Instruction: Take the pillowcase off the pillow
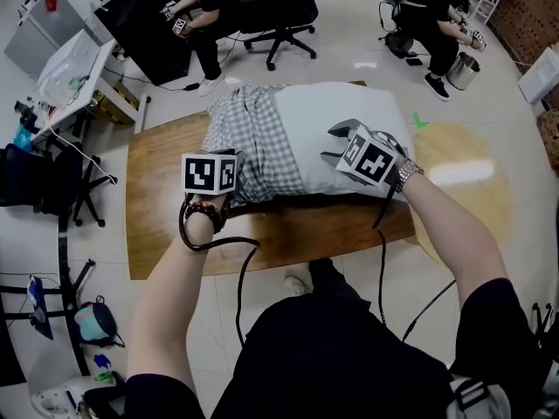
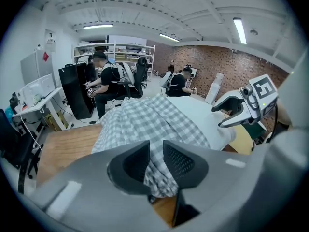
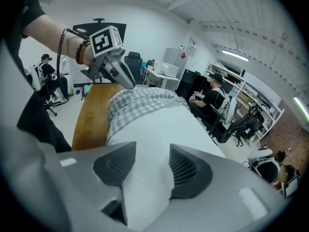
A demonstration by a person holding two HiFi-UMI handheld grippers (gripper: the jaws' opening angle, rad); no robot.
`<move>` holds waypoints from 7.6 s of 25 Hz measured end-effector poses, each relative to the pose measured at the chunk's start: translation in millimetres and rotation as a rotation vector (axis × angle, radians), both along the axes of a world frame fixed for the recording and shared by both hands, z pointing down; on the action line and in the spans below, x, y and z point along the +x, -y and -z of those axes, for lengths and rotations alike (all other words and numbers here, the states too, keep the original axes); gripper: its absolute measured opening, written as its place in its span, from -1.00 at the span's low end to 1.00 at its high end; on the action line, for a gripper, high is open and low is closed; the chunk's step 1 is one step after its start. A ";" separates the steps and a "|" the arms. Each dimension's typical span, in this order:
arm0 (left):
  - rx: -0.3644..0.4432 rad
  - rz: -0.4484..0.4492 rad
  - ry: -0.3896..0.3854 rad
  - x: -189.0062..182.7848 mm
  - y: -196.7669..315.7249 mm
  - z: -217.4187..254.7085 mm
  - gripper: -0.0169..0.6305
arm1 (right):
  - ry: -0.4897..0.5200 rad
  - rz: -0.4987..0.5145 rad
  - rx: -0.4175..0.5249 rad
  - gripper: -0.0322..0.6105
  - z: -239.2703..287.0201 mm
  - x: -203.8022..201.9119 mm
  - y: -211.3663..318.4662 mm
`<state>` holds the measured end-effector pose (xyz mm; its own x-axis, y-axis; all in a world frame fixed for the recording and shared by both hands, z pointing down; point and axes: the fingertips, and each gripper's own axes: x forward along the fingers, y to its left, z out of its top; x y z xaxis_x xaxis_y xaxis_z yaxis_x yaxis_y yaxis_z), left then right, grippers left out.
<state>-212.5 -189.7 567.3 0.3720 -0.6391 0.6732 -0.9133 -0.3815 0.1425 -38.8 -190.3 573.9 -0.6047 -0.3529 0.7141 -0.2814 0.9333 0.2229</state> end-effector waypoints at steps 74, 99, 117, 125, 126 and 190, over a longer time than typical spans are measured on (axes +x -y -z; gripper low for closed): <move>0.054 0.436 -0.142 -122.1 -66.8 -87.1 -0.93 | -0.409 -0.004 0.603 -0.82 -46.7 3.3 -1.6; 0.138 0.476 -0.055 -148.9 -82.2 -51.1 -0.74 | -0.181 0.090 0.196 -0.28 -9.5 -11.3 -84.6; 0.181 0.296 -0.013 -86.8 -10.9 14.9 -0.59 | -0.117 0.053 0.175 -0.28 28.9 -14.8 -20.4; 0.162 0.200 0.019 -50.0 39.6 31.1 -0.53 | -0.108 0.071 0.150 -0.28 33.6 -15.0 27.3; 0.156 0.185 0.023 -45.8 46.0 32.0 -0.52 | -0.107 0.074 0.145 -0.28 33.8 -15.5 33.9; -0.522 -0.200 0.205 -6.0 241.1 -51.1 -0.91 | -0.142 0.086 -0.527 -0.87 -19.0 -17.3 216.2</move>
